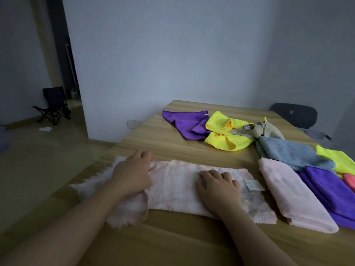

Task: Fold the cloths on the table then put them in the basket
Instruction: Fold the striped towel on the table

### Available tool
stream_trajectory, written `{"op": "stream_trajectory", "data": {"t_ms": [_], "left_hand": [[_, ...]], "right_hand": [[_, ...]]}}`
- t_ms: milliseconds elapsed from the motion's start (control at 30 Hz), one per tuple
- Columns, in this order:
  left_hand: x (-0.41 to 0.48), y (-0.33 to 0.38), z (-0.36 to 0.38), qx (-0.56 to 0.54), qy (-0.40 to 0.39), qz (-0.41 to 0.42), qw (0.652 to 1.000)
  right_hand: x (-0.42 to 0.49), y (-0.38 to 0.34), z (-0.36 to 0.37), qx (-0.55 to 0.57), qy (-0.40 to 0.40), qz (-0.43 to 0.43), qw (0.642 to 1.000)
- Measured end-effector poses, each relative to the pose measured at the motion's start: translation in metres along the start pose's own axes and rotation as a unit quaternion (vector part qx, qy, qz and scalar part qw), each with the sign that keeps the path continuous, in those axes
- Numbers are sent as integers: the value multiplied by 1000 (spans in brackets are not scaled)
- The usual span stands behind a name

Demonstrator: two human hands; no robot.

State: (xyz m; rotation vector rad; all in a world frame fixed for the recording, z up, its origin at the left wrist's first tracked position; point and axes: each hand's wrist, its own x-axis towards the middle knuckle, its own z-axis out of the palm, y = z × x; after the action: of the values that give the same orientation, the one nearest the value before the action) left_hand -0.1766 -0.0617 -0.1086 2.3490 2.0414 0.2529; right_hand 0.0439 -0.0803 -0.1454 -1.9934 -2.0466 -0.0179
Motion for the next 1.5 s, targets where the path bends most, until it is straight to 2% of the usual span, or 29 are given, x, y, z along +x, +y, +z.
{"op": "stream_trajectory", "data": {"t_ms": [133,200,267,400,467,533,600,633,700,733,900,967,1033,1100,1167,1367,1500], "left_hand": [[-1,-15,-32,103,-66,-30,992],[7,-21,-46,180,-63,-27,981],[18,-23,-59,241,-26,-26,970],[30,-22,-66,323,104,-4,941],[29,-21,-56,248,150,-40,956],[24,-14,-37,109,168,-66,978],[16,-4,-13,-17,138,-52,989],[11,-1,2,-46,92,-35,994],[0,1,26,-21,-34,-25,999],[-2,-3,35,1,-65,-40,997],[5,-26,31,54,-91,-135,985],[6,-24,25,62,-83,-150,983],[3,-22,22,55,-29,-146,987],[-3,-26,21,-17,13,-146,989],[-15,-38,23,-99,6,-149,984],[-37,-74,17,-33,-39,-162,985],[-31,-77,7,-36,23,-268,962]], "right_hand": [[-3,0,-1,3,-10,-10,1000],[-4,0,-2,3,-3,-12,1000],[-5,2,-1,4,0,-15,1000],[-6,2,-1,9,-1,-26,1000],[-6,2,-1,9,1,-26,1000],[-6,3,-1,8,3,-26,1000],[-6,3,-1,6,3,-28,1000],[-6,3,-1,6,3,-29,1000],[-6,4,-2,8,-1,-29,1000],[-6,5,-2,9,-10,-27,1000],[-6,14,-5,8,-89,7,996],[-7,18,-7,9,-99,11,995],[-8,18,-8,9,-98,14,995],[-8,18,-8,10,-91,16,996],[-9,18,-8,14,-89,17,996],[-10,19,-8,10,-87,21,996],[-12,18,-8,10,-81,21,996]]}}
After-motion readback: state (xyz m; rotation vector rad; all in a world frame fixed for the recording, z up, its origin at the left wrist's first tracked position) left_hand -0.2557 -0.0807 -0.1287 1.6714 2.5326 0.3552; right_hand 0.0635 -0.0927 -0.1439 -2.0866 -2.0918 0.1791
